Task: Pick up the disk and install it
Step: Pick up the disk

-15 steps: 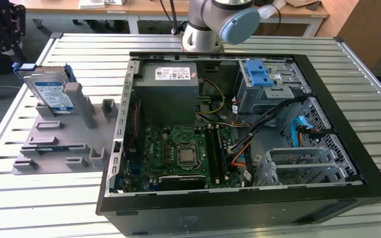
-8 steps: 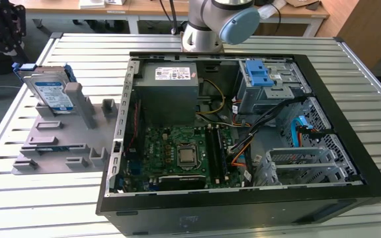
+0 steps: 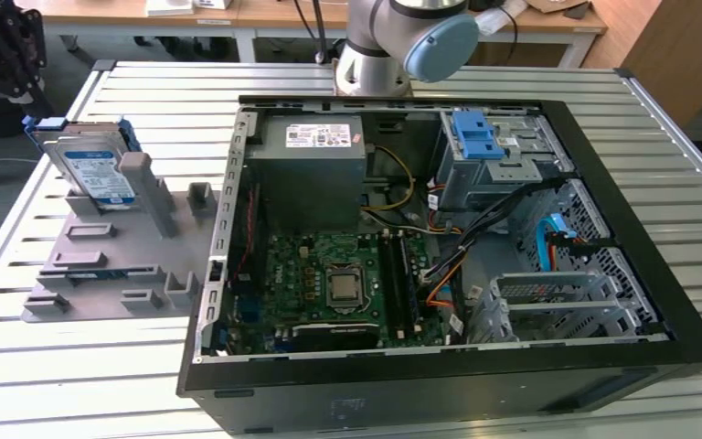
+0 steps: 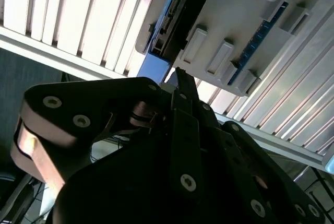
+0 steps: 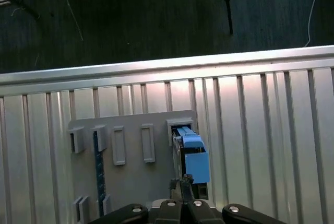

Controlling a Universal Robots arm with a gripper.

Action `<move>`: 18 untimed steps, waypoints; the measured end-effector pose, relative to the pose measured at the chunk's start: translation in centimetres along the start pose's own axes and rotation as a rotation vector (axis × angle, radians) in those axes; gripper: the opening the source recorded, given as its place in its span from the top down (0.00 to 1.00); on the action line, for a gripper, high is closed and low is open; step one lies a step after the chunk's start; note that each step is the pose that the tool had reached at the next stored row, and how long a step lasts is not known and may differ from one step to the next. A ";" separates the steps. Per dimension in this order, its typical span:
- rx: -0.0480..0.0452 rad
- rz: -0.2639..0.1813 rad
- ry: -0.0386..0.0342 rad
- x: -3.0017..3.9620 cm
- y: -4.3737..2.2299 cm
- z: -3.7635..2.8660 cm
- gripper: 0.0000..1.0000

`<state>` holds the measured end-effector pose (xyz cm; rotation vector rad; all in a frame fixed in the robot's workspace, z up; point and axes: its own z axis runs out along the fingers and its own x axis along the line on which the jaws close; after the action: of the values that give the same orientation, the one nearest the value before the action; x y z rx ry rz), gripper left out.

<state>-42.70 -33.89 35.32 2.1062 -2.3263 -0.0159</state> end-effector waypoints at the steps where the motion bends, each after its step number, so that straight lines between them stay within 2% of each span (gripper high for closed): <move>1: 0.0001 0.000 -0.0001 0.00 0.00 0.00 0.89; 2: 0.0002 -0.001 -0.0001 0.00 0.00 0.01 0.89; 4: 0.0001 -0.002 -0.0001 0.00 0.00 0.01 0.76; 5: 0.0001 -0.002 -0.0001 0.00 0.00 0.01 0.76; 7: 0.0004 -0.002 0.0000 -0.07 0.01 0.06 0.65; 8: 0.0004 -0.002 0.0008 -0.15 0.01 0.10 0.59; 9: 0.0004 -0.002 0.0024 -0.23 0.02 0.16 0.59; 11: 0.0011 -0.002 0.0054 -0.45 0.10 0.38 0.47; 12: 0.0026 -0.002 0.0063 -0.51 0.24 0.50 0.47; 13: 0.0034 -0.002 0.0066 -0.53 0.38 0.63 0.41; 18: 0.0038 -0.002 0.0065 -0.57 0.52 1.26 0.41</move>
<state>-43.17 -33.26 34.07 2.1068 -2.3228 -0.0046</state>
